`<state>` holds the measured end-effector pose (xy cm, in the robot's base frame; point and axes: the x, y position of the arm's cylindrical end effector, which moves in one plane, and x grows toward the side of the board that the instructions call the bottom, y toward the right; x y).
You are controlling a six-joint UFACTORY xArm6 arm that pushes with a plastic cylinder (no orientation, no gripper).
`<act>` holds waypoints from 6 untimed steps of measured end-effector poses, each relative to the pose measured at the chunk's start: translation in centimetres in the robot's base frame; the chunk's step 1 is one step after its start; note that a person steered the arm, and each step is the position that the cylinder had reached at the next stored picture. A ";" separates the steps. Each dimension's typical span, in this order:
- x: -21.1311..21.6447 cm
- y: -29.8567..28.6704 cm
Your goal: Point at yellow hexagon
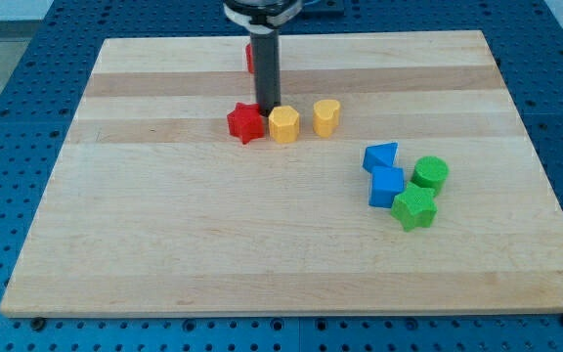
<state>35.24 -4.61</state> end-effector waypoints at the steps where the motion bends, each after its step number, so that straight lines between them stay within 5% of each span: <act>1: 0.9 -2.5; 3: 7.7 -2.4; 6: 8.2 4.8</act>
